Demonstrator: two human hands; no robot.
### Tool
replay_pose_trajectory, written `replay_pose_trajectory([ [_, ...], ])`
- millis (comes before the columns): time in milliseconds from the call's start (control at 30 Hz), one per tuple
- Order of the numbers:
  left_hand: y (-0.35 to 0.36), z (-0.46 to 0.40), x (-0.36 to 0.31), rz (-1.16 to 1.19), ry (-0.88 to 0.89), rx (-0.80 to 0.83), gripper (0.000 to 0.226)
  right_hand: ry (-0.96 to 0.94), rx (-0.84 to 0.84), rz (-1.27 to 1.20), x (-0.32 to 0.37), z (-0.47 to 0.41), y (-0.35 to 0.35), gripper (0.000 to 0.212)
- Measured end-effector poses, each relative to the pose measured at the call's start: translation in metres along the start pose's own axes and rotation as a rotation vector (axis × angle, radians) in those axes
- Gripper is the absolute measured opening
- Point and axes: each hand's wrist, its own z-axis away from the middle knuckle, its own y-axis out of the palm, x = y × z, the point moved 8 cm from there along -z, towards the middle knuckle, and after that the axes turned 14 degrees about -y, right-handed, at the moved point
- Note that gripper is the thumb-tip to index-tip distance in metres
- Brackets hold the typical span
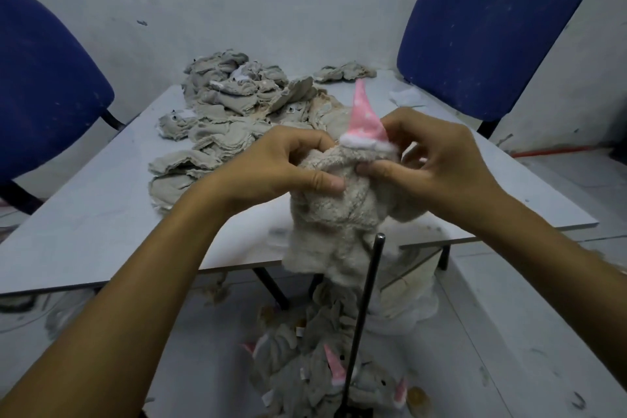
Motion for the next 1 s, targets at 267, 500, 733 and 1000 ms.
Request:
replay_pose_trajectory([
  [267, -0.014, 0.004, -0.01, -0.145, 0.077, -0.258, 0.033, -0.077, 0.039, 0.153, 0.004, 0.001, 0.0, 0.023],
  [500, -0.011, 0.004, 0.006, -0.133, 0.011, -0.098, 0.033, -0.094, 0.097, 0.112, 0.005, 0.004, 0.004, 0.025],
  [733, -0.016, 0.01, 0.012, 0.049, -0.021, 0.007, 0.028, -0.035, 0.212, -0.046, -0.001, 0.013, 0.02, 0.048],
  [1000, -0.001, 0.001, 0.054, -0.226, -0.236, 0.079, 0.015, 0.285, 0.365, -0.239, -0.035, 0.033, 0.056, 0.016],
])
